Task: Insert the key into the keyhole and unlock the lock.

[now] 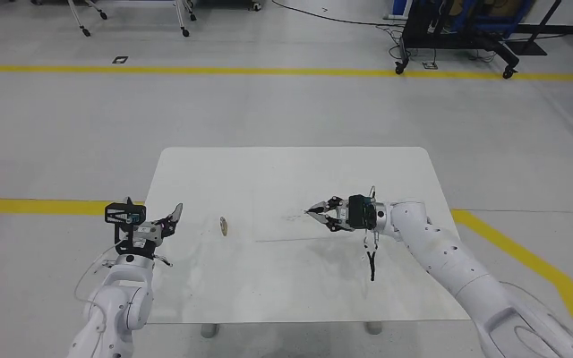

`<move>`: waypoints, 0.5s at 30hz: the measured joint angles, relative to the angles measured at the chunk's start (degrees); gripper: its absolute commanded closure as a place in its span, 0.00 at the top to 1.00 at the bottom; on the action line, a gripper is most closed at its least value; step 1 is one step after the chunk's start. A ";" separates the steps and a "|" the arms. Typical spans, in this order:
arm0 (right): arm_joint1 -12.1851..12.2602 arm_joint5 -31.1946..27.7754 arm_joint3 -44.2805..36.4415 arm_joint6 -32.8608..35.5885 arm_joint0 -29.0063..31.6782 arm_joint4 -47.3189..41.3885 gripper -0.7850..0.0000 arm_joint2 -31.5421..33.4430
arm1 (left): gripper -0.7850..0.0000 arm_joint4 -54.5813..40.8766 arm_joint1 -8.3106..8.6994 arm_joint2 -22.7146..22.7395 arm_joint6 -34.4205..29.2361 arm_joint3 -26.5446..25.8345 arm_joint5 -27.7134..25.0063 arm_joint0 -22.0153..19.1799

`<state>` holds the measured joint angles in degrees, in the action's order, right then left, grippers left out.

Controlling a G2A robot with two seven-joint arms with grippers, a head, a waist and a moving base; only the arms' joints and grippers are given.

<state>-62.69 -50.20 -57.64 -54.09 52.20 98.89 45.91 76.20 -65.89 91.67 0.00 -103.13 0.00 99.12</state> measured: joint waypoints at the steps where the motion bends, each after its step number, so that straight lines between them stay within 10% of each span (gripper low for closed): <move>1: -0.03 0.02 0.05 -0.02 -0.03 0.03 0.00 -0.02 | 1.00 0.00 0.00 0.00 0.00 0.00 0.00 0.00; 9: -0.10 0.25 0.45 0.54 0.47 -0.89 0.00 0.20 | 1.00 -0.84 -0.05 -0.33 0.29 -0.35 -0.85 0.04; 15: -0.83 -3.57 -0.52 3.51 1.06 -14.22 0.00 -1.75 | 1.00 -19.32 0.01 -1.71 -1.63 -2.50 -20.42 -0.84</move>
<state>-63.52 -53.77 -58.16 -50.58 53.26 84.68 44.16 56.88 -65.88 89.97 -1.63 -105.63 -20.42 98.28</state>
